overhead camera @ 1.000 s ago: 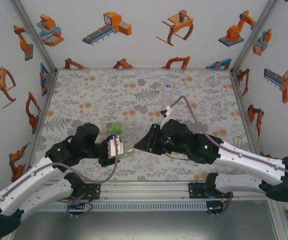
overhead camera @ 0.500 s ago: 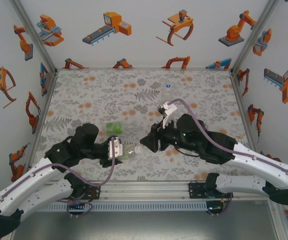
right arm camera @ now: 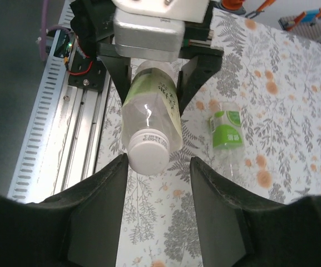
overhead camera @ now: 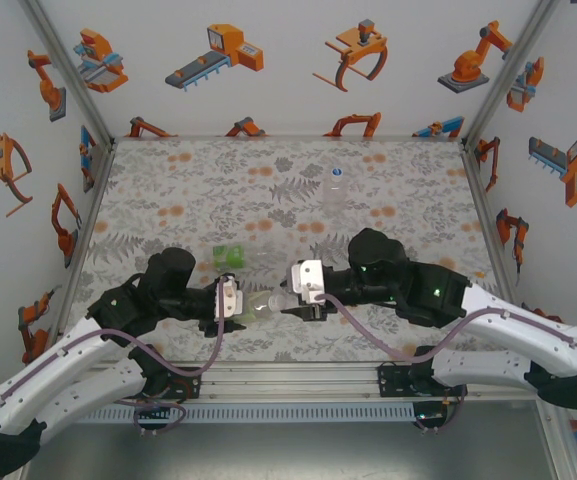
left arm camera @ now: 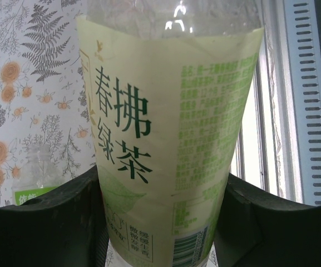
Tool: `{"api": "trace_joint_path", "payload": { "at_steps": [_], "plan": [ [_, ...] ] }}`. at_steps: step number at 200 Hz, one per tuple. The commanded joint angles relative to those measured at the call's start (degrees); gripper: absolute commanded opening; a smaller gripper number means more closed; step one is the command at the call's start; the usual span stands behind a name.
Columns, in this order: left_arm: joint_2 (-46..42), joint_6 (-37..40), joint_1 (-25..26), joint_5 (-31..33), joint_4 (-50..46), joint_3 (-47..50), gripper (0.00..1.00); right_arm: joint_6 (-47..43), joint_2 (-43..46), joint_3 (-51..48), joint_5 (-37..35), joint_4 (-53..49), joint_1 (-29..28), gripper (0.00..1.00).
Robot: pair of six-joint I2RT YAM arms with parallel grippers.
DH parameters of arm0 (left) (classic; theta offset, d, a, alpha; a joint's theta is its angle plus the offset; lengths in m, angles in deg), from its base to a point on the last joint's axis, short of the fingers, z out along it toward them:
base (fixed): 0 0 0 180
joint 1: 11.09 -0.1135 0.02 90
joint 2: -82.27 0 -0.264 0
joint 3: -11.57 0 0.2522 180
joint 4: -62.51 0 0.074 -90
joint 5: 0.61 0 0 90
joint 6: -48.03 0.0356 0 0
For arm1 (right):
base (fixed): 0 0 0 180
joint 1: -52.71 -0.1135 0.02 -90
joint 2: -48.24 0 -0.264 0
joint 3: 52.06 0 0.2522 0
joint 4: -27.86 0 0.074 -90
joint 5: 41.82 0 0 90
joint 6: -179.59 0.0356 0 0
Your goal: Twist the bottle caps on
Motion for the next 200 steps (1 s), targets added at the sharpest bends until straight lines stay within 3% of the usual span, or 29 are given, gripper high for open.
{"api": "trace_joint_path", "payload": {
  "at_steps": [1,90,116,133,155,177,200],
  "plan": [
    [-0.4,1.2,0.1,-1.9,0.5,-0.3,0.0,-4.2,-0.4,-0.7,3.7,2.5,0.0,0.46],
    [-0.6,1.2,0.1,-2.2,0.5,-0.4,0.0,-3.6,-1.4,-1.7,4.1,2.8,-0.2,0.41],
    [-0.6,1.2,0.1,-2.2,0.4,-0.4,0.0,-3.2,-1.4,-1.9,3.8,3.3,-0.1,0.36],
    [-0.6,1.3,0.1,-2.2,0.4,-0.4,0.0,-0.8,-1.4,-2.3,1.7,4.1,-0.2,0.25],
    [-0.7,1.3,0.1,-1.9,0.5,-0.4,0.0,10.4,-1.4,-3.4,-3.1,8.4,-0.1,0.12],
    [-0.9,1.1,0.1,-1.1,0.4,-0.4,0.0,28.4,-1.9,-4.9,-9.8,12.6,-0.3,0.06],
    [-0.8,0.7,0.1,1.7,0.2,-0.7,0.0,50.8,-3.3,-4.1,-20.9,9.3,-0.3,0.0]
  ]
}}
